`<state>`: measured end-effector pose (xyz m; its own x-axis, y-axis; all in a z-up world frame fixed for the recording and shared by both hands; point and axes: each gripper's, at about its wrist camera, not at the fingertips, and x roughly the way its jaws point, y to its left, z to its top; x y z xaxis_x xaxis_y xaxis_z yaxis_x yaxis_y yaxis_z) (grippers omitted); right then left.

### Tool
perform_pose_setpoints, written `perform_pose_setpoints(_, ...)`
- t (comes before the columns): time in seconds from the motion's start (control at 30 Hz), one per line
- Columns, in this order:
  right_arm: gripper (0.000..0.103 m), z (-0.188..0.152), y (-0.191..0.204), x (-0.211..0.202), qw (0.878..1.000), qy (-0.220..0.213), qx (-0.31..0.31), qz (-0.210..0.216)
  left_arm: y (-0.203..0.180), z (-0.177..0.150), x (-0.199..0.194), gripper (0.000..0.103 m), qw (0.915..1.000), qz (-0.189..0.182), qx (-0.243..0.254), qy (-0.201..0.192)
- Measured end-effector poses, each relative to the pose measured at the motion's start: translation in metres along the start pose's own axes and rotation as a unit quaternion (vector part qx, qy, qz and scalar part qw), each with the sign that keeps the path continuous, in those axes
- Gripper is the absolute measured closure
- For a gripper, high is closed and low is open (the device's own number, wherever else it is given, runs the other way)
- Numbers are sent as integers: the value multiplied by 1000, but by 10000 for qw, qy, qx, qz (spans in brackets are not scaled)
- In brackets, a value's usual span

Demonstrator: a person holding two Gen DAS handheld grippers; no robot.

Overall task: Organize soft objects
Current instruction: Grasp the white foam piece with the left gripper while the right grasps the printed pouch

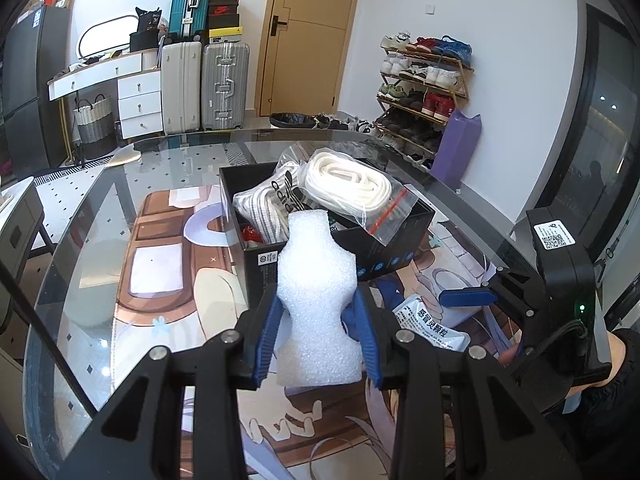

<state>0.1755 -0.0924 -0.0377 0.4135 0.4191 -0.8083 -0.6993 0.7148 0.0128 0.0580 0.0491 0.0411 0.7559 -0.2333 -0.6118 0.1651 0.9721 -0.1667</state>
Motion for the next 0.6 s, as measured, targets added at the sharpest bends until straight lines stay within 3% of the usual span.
perform_pose_setpoints(0.5, 1, -9, -11, -5, 10000, -56, 41, -41, 2, 1, 2, 68, 10000, 22, 21, 7)
perform_pose_setpoints(0.6, 11, -11, -8, -9, 9999, -145, -55, 59, 2, 1, 2, 68, 10000, 27, 25, 1)
